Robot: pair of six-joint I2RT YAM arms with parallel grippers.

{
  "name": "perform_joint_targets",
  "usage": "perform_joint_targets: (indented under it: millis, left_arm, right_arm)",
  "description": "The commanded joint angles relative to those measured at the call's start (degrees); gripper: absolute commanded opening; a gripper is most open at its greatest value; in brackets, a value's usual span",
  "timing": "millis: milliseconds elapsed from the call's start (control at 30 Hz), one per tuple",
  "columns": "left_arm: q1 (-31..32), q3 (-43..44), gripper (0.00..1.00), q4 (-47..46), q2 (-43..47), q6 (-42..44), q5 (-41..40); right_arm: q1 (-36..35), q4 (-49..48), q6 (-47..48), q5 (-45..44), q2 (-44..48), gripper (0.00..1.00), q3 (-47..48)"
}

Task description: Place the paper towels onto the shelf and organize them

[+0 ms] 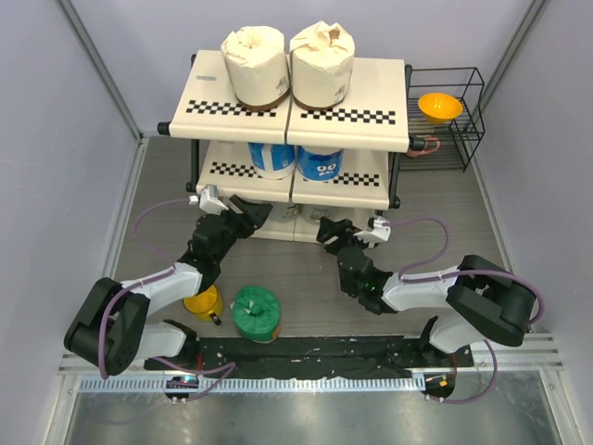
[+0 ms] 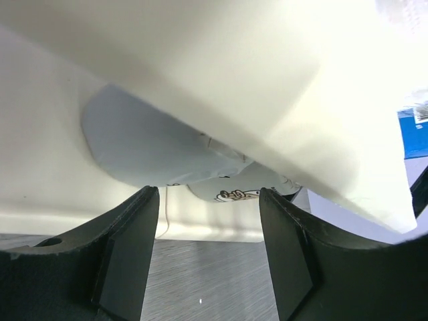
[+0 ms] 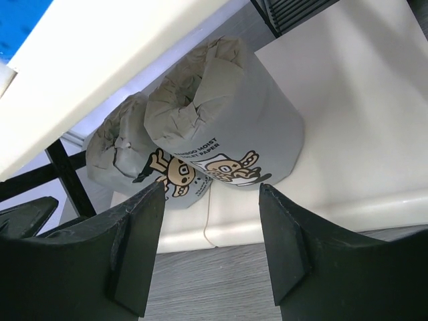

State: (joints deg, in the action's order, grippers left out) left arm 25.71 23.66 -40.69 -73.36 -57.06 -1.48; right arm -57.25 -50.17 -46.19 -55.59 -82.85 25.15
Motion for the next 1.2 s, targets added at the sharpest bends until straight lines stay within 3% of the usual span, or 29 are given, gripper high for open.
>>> perform_joint_targets:
  millis: [0,200,333,433,567,633,767,900,1167]
  left_arm:
    - [0.39,1.22,0.65,-2.38,0.93,-0.69,1.12]
    - [0.39,-0.80,0.66,1.39,6.91,-0.16,1.12]
    - [0.48,-2.74,0.67,8.93,16.55,0.46,0.69]
    - [0.48,-3.53,0.71,17.09,24.28,1.94,-0.10]
    - [0.48,-2.31,0.82,29.74,33.77,3.53,-1.25]
    - [0.48,-1.43,0.86,35.39,37.40,4.67,-2.04]
    - [0.48,0.42,0.96,48.48,44.87,6.95,-4.93]
    - [0.48,3.23,1.00,59.38,49.71,8.63,-6.52]
    - [0.48,5.70,1.00,63.45,50.78,9.16,-7.75]
  right_arm:
    - [-0.14,-0.10,-0.83,-1.89,2.34,0.64,-1.06]
    - [-0.84,2.53,-0.30,-1.71,5.76,0.64,-1.77]
    - [-2.16,5.52,0.84,0.03,9.89,0.65,-2.29]
    - [-3.12,11.92,1.11,2.85,13.58,0.65,-0.98]
    - [-6.45,32.71,-3.54,3.47,17.36,0.67,5.24]
    - [-8.65,37.23,-4.25,3.74,18.24,0.68,6.66]
    - [-15.33,46.89,-5.66,2.78,15.54,0.70,12.27]
    - [-23.23,54.29,-6.72,2.59,9.12,0.75,19.31]
    - [-30.98,55.27,-8.56,6.81,2.70,0.83,25.74]
